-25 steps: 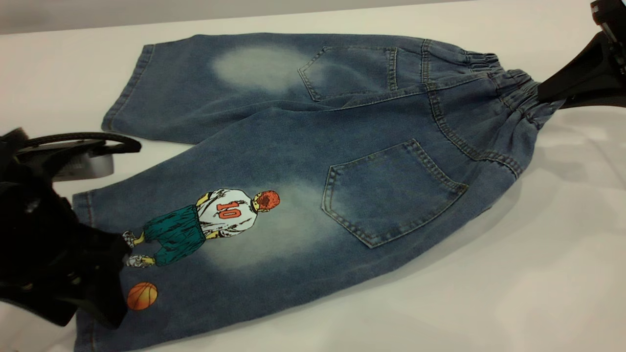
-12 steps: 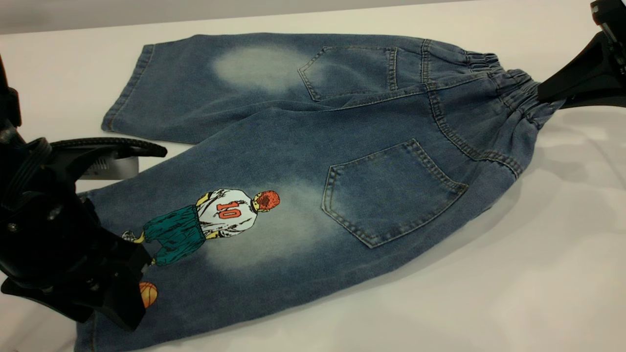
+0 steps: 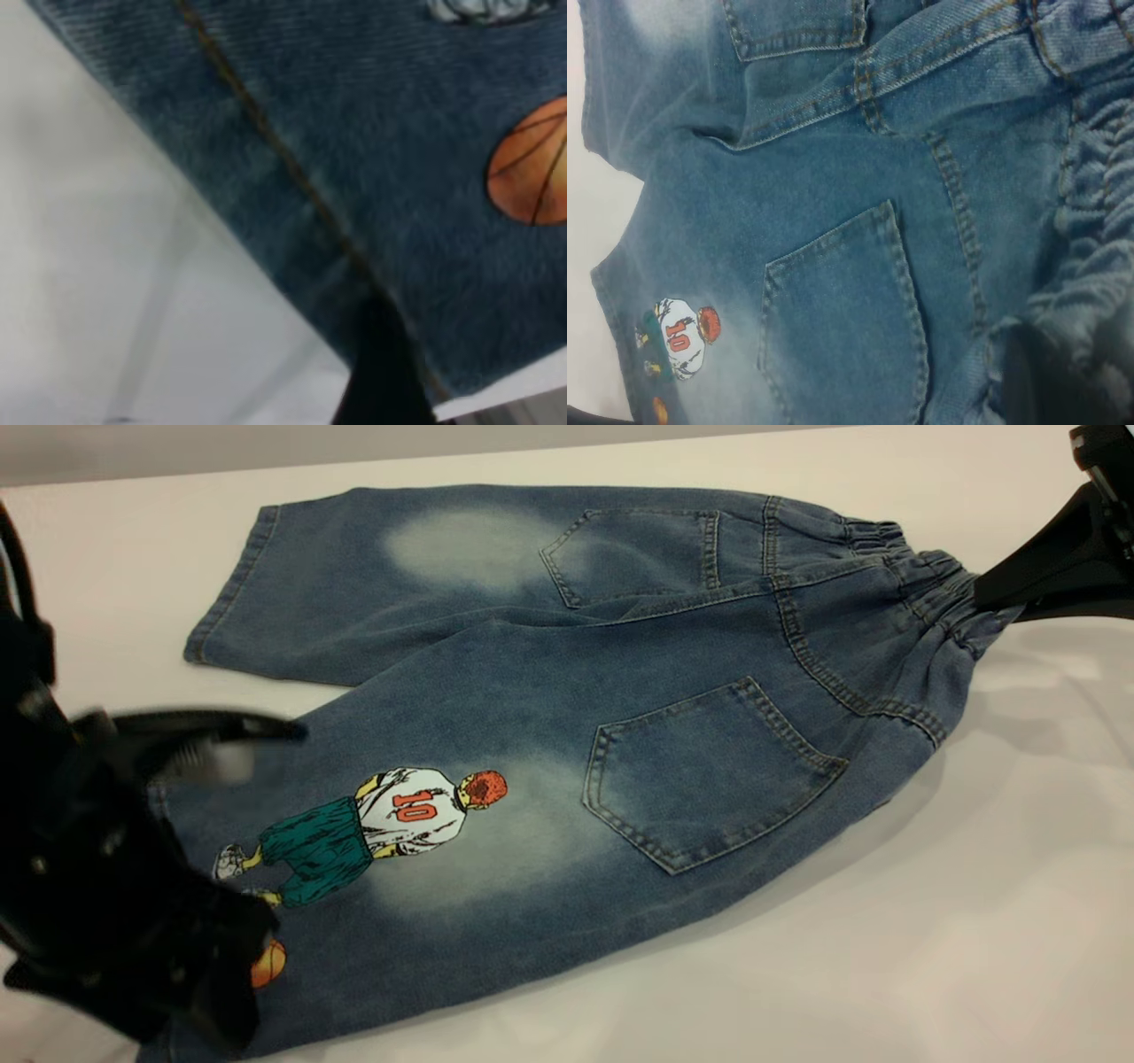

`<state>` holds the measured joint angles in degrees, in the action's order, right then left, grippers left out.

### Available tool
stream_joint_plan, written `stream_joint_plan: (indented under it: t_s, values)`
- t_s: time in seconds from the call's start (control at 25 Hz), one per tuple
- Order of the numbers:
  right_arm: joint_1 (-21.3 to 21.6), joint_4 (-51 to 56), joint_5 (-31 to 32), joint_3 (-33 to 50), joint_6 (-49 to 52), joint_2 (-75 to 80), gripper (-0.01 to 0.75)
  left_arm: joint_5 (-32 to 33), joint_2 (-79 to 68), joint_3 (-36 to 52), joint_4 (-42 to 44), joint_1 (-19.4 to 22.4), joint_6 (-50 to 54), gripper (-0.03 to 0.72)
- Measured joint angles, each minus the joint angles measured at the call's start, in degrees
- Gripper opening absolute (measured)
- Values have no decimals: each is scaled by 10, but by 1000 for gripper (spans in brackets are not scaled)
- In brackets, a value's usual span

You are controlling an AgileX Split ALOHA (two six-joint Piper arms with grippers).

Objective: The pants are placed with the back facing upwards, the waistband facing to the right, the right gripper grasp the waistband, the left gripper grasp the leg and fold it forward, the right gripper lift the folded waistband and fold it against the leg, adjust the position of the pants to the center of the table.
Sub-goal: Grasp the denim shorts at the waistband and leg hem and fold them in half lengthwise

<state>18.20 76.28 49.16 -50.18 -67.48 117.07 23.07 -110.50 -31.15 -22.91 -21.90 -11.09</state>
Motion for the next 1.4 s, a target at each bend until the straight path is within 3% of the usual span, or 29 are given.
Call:
stream_joint_plan:
  t_s: [0.36, 0.48, 0.76, 0.88, 1.32, 1.4]
  values:
    - [0, 0, 0, 0, 0, 0, 26, -6, -16, -1, -1, 0, 1, 434]
    - [0, 0, 0, 0, 0, 0, 26, -10, -18, 0, 5, 0, 1, 363]
    - [0, 0, 0, 0, -1, 0, 26, -15, -20, 2, 5, 1, 1, 110]
    - [0, 0, 0, 0, -3, 0, 26, -18, -20, 2, 0, 1, 0, 49]
    - [0, 0, 0, 0, -3, 0, 26, -13, -8, -51, -4, -1, -7, 27]
    - [0, 0, 0, 0, -3, 0, 26, 15, 5, -66, 2, -1, -7, 27]
